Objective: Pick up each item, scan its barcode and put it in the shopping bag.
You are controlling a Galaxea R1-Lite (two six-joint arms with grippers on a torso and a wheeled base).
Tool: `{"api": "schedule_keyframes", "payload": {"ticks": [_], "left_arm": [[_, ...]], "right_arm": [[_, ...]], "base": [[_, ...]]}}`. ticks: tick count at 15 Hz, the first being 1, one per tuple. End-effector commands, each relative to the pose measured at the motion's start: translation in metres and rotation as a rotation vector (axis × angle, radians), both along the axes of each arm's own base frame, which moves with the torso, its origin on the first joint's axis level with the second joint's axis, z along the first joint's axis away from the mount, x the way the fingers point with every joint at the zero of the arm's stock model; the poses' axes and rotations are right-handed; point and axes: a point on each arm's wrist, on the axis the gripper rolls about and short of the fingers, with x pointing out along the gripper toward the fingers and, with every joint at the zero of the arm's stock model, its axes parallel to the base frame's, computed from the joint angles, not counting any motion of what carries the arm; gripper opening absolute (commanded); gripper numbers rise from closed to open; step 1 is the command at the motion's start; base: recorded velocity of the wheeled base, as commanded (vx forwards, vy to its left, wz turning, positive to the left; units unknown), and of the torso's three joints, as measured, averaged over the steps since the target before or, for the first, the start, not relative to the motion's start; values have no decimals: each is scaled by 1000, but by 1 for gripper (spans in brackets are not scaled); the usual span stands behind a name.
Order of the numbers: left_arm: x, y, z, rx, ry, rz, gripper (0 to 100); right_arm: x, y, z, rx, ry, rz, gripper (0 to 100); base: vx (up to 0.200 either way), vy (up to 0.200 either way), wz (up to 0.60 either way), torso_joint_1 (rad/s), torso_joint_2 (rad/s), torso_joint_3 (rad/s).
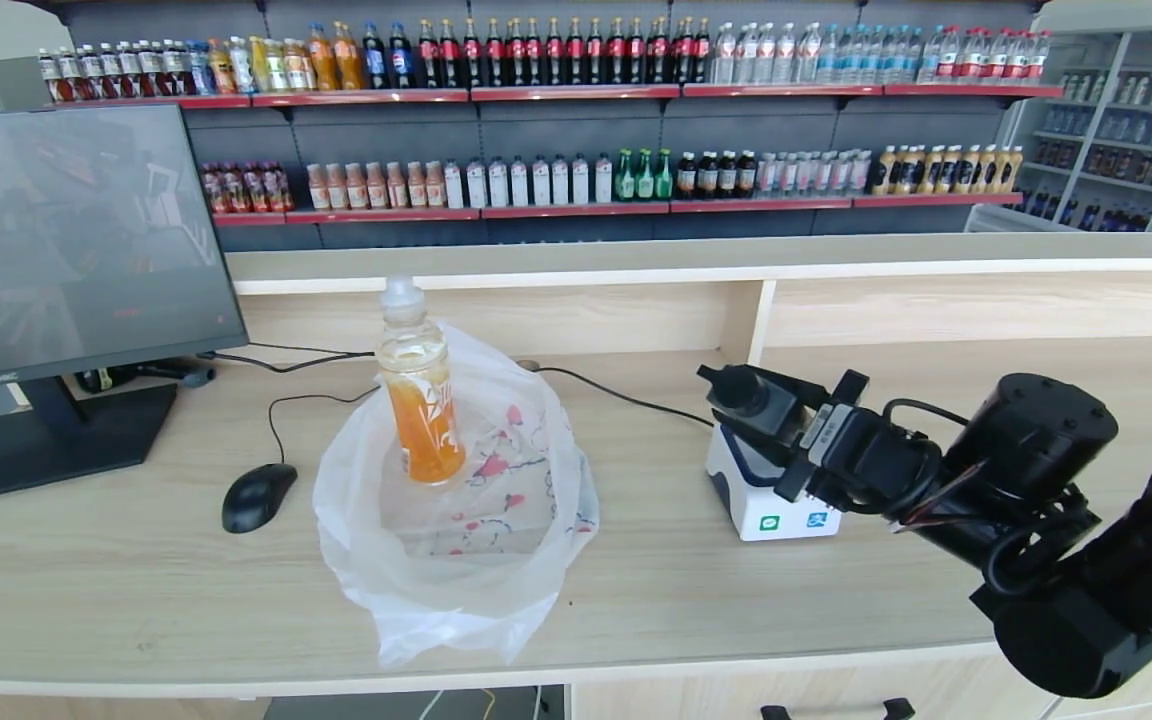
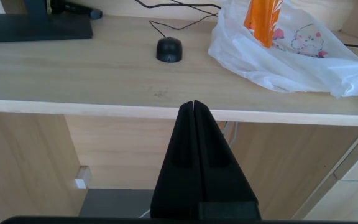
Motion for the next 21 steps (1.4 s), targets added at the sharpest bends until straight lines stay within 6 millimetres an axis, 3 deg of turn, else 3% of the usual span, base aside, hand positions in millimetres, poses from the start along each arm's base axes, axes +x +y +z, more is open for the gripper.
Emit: {"api": "schedule_keyframes", "payload": {"ticks": [1, 21], "left_arm": [[0, 0, 0, 0, -1, 0, 0], [0, 0, 0, 0, -1, 0, 0]], "right_arm": [[2, -6, -4, -16, 7, -8, 0], [2, -12, -8, -28, 17, -19, 0]], "base": [[0, 0, 0, 0, 0, 0], [0, 0, 0, 0, 0, 0]]}}
